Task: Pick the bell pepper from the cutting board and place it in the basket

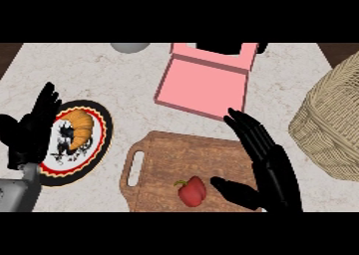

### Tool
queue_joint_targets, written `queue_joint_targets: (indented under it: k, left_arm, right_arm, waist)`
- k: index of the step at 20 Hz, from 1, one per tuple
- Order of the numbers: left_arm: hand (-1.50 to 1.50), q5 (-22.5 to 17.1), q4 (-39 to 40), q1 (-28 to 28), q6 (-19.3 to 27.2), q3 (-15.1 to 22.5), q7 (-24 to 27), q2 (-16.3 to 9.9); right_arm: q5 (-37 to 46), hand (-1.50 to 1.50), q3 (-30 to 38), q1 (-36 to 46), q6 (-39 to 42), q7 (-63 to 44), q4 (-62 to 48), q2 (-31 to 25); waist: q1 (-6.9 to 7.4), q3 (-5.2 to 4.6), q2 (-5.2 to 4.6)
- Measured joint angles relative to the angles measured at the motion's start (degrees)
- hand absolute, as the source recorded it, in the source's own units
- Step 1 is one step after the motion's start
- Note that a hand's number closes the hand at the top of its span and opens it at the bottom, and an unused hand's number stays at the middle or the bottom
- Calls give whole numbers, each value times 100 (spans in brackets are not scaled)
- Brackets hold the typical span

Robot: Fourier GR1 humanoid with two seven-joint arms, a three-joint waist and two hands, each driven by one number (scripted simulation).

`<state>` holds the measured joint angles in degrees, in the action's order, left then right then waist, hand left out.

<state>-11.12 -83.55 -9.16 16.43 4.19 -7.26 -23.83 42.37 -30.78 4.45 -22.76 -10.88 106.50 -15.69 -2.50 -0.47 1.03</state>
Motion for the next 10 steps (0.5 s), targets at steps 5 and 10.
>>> queue_joint_targets:
  k: [5,10]
  left_arm:
    - [0,6,15,-8,-29,-24,16,-18]
    - [0,-27,4,-107,-106,-37,-25,9]
  right_arm:
    - [429,-150,-341,-194,1594,-1308,576,-677]
    - [423,-150,-737,-197,3219,-2887,1831,-767]
  waist:
    - [-5,-8,-6]
    - [87,11,-40]
